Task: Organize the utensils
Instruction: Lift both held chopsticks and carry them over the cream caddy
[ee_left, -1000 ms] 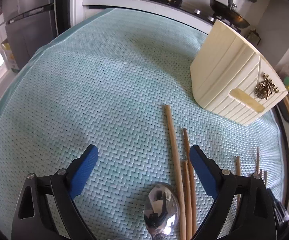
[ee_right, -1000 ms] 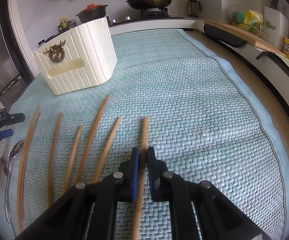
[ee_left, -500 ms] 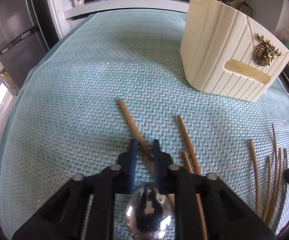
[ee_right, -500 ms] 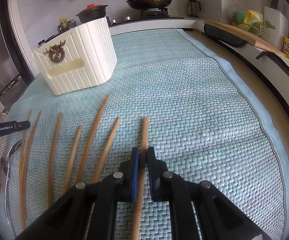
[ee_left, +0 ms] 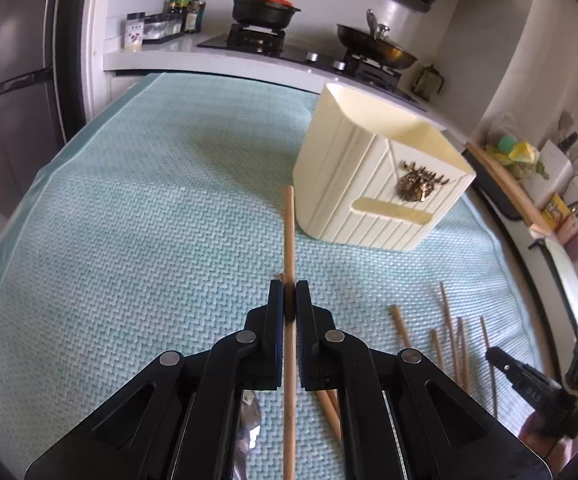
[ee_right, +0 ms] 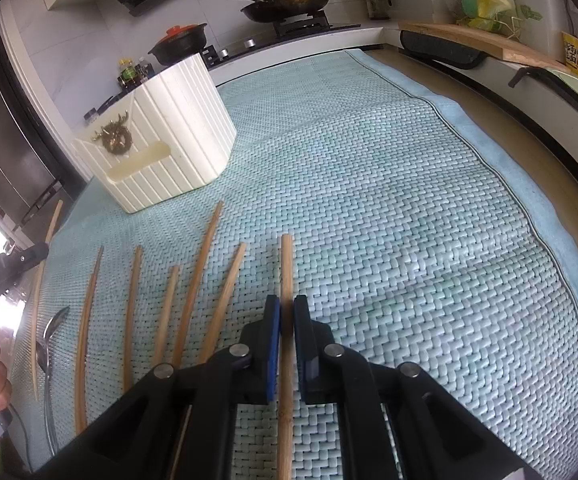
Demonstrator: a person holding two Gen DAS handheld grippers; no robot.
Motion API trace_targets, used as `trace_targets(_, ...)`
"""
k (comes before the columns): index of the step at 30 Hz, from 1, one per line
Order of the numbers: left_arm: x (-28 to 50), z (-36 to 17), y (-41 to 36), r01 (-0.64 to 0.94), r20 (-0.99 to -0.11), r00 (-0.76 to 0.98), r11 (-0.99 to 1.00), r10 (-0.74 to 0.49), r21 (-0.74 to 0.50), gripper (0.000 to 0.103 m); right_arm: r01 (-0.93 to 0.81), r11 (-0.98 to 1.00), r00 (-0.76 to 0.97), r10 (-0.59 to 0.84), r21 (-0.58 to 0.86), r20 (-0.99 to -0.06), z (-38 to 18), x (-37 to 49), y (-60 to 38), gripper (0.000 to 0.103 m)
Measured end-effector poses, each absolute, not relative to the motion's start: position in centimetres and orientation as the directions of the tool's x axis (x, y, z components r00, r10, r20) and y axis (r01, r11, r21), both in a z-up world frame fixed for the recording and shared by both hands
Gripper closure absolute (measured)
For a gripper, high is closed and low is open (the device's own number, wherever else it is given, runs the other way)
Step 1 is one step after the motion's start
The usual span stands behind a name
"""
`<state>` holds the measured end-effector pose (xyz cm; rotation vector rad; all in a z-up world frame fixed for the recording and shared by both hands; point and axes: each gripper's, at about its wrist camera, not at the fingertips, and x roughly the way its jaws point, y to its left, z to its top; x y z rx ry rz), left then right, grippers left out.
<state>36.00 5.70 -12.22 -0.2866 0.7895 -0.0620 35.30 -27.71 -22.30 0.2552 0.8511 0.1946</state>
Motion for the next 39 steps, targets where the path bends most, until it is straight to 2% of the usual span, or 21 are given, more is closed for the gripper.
trace_targets(2,33.9,-11.0,6.1,-0.042,-0.672,0.721,0.957,-0.171,-0.288,0.1,-0.074,0.946,0.654,0.284,0.315,-0.701,-21.7,34.7,-28.2,0.096)
trace_targets(7,34.8,-10.0,4.7,-0.003,-0.632,0.749,0.952,-0.2,-0.305,0.1,-0.103,0.936,0.69,0.31,0.336,-0.654,-18.4,32.8,-28.6,0.096)
trace_targets(16,32.2,-5.0,5.6,0.071,-0.527,0.814,0.943,-0.242,-0.325,0.1,-0.231,0.913,0.782,0.38,0.337,-0.494,-9.0,28.9,-26.7,0.096)
trace_targets(24,31.0,-2.0,6.8,0.131,-0.435,0.849,0.916,-0.301,-0.379,0.1,-0.311,0.903,0.832,0.41,0.297,-0.374,-3.0,26.7,-24.8,0.096)
trace_targets(32,33.8,-1.5,8.1,0.145,-0.436,0.814,0.861,-0.383,-0.487,0.1,-0.357,0.903,0.834,0.424,0.24,-0.353,-0.5,27.0,-23.0,0.096)
trace_targets(39,39.5,2.1,8.4,0.151,-0.421,0.824,0.863,-0.379,-0.481,0.1,-0.375,0.898,0.829,0.436,0.232,-0.351,2.4,31.2,-22.3,0.096)
